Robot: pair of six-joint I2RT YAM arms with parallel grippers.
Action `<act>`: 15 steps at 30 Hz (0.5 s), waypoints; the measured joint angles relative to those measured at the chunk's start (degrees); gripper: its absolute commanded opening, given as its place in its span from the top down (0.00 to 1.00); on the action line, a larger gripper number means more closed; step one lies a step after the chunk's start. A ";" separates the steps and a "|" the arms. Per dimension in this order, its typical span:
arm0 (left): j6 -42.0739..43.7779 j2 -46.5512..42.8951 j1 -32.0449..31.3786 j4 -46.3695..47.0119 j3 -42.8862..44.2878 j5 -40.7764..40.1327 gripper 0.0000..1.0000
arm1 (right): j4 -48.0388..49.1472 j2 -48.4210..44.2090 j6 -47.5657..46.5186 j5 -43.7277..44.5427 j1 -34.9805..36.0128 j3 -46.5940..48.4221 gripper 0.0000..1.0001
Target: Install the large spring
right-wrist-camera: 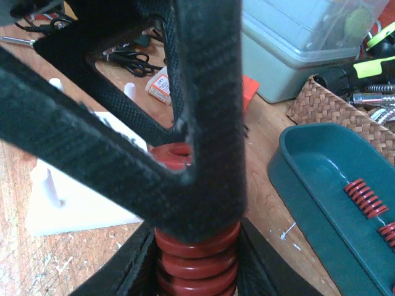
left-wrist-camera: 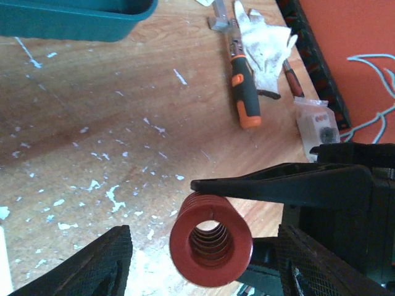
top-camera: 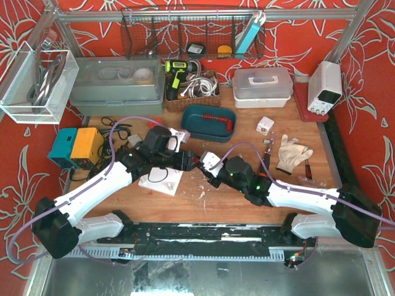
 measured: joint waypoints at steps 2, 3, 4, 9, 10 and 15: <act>-0.55 0.24 -0.24 0.61 -0.15 1.07 0.37 | 0.42 0.02 -0.17 0.48 0.52 0.00 1.00; -0.94 0.26 -0.26 1.18 -0.33 1.57 0.38 | 0.57 0.02 -0.26 0.70 0.68 0.00 1.00; -1.25 0.26 -0.28 1.81 -0.57 2.03 0.39 | 0.63 0.02 -0.37 0.85 0.83 0.00 1.00; -2.38 0.79 -0.39 3.41 -0.94 3.21 0.44 | 0.63 0.02 -0.66 1.14 1.18 0.00 1.00; -2.40 0.83 -0.42 3.54 -0.94 3.30 0.46 | 0.61 0.02 -0.68 1.20 1.25 0.00 1.00; -2.60 0.94 -0.52 3.80 -0.94 3.52 0.55 | 0.61 0.02 -0.98 1.66 1.40 0.00 1.00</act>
